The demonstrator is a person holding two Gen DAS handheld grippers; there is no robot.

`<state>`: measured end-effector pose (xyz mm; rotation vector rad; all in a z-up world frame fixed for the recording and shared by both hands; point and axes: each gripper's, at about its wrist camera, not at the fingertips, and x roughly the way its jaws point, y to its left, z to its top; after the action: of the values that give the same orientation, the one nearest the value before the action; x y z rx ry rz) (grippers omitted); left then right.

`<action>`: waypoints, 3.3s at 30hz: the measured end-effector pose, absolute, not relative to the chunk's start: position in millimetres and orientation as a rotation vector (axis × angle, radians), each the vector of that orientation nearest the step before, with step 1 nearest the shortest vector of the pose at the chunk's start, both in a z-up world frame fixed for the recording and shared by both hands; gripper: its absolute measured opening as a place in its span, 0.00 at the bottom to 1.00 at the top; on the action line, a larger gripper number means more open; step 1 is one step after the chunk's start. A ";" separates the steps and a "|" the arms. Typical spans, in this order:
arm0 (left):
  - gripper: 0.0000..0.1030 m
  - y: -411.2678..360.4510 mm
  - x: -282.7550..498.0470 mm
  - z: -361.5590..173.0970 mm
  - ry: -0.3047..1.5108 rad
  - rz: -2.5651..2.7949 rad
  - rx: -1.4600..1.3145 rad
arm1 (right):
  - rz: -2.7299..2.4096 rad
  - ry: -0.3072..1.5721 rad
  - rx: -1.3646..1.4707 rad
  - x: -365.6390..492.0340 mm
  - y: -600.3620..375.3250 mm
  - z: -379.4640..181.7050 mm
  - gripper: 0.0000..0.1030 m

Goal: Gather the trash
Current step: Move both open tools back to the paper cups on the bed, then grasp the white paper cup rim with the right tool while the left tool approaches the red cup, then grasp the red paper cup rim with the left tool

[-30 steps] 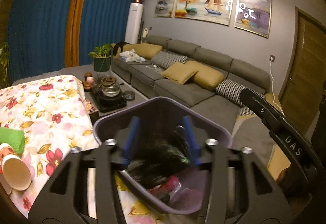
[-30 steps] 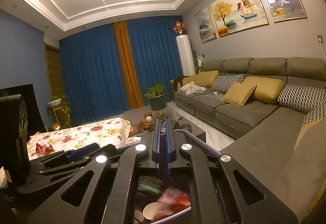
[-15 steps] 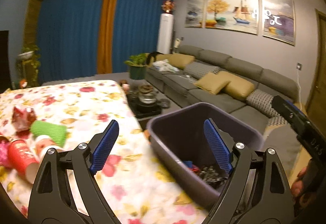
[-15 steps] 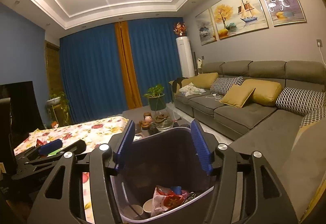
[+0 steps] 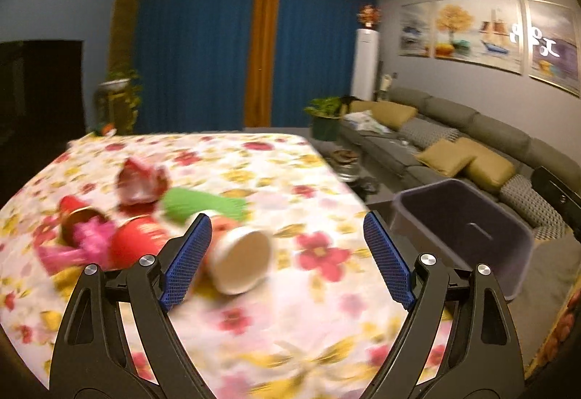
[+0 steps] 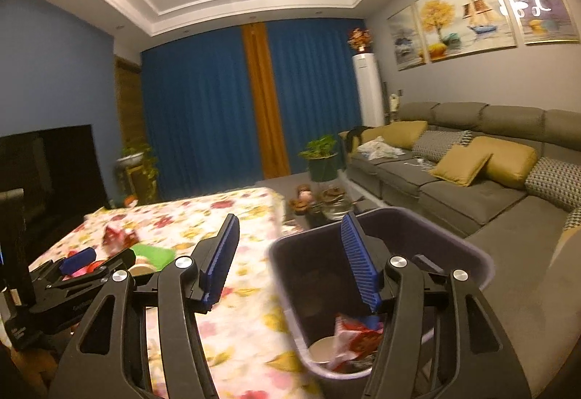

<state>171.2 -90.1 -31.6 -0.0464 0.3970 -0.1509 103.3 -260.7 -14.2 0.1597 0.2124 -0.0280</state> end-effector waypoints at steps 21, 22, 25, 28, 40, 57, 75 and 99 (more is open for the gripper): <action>0.81 52.5 136.5 -39.2 0.388 0.123 -0.131 | 0.282 0.419 0.056 163.4 -103.0 -46.6 0.51; 0.81 56.9 135.7 -39.4 0.388 0.127 -0.136 | 0.287 0.434 0.055 167.7 -98.0 -49.9 0.49; 0.81 65.6 134.9 -39.4 0.388 0.135 -0.150 | 0.297 0.475 0.053 180.2 -83.9 -61.5 0.44; 0.81 73.7 136.7 -40.0 0.389 0.135 -0.158 | 0.296 0.504 0.045 190.8 -74.2 -70.3 0.41; 0.81 74.7 152.8 -47.0 0.427 0.077 -0.142 | 0.342 0.594 0.059 219.5 -58.5 -80.6 0.25; 0.81 64.3 204.3 -56.7 0.561 -0.103 -0.176 | 0.353 0.557 0.042 215.3 -63.5 -75.8 0.01; 0.81 64.7 219.0 -58.9 0.589 -0.137 -0.171 | 0.370 0.642 0.166 232.0 -82.4 -81.3 0.26; 0.33 61.9 251.0 -71.1 0.696 -0.326 -0.205 | 0.391 0.612 0.191 231.4 -93.4 -76.5 0.04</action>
<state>251.0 61.9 -71.1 -0.2047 0.6963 -0.3258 231.4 -93.4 -76.5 0.1909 0.6123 0.3914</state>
